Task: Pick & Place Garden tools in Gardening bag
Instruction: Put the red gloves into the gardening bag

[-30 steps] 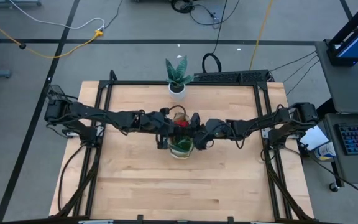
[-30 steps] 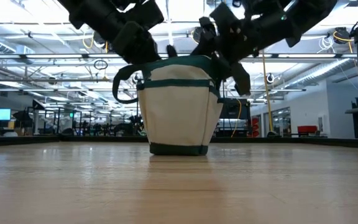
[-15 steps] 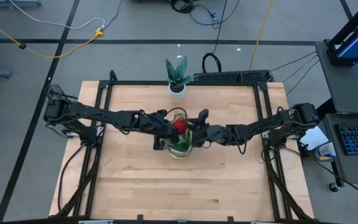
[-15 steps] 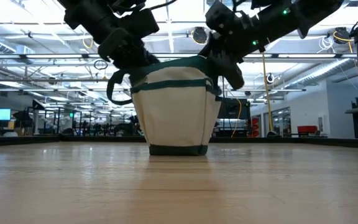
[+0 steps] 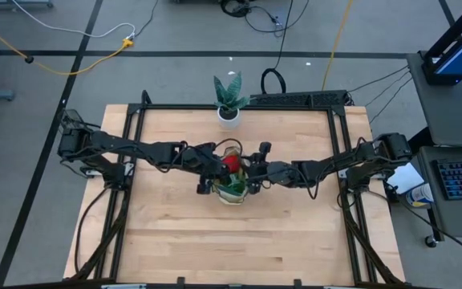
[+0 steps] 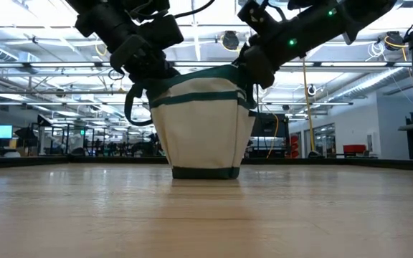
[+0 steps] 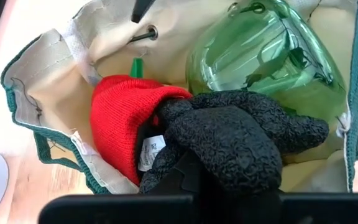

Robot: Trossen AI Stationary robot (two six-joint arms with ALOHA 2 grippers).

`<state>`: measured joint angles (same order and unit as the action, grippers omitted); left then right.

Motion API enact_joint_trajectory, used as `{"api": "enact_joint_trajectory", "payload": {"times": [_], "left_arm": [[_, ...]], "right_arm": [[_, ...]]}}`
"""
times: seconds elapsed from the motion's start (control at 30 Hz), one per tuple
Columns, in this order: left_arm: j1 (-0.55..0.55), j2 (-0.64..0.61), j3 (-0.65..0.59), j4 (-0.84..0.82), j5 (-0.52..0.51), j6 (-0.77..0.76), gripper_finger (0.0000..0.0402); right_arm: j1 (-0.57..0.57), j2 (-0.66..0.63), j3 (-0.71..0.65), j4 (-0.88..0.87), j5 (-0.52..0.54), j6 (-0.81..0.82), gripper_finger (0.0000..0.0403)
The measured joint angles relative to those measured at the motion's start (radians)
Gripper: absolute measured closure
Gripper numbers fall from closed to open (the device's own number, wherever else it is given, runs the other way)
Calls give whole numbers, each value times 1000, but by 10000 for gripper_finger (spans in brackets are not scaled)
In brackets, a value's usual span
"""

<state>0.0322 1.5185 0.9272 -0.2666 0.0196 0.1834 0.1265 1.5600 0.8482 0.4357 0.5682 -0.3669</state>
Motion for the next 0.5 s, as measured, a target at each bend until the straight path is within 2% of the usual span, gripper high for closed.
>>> {"api": "enact_joint_trajectory", "payload": {"times": [0.13,0.33,0.5], "left_arm": [[-2,0,0,-31,-15,36,392],[-41,-31,-2,-72,-76,120,386],[-78,-46,-3,-76,-152,149,335]], "right_arm": [[0,0,0,1,-99,-11,282],[0,0,1,1,-126,-11,282],[0,0,1,1,-126,-12,282]]}}
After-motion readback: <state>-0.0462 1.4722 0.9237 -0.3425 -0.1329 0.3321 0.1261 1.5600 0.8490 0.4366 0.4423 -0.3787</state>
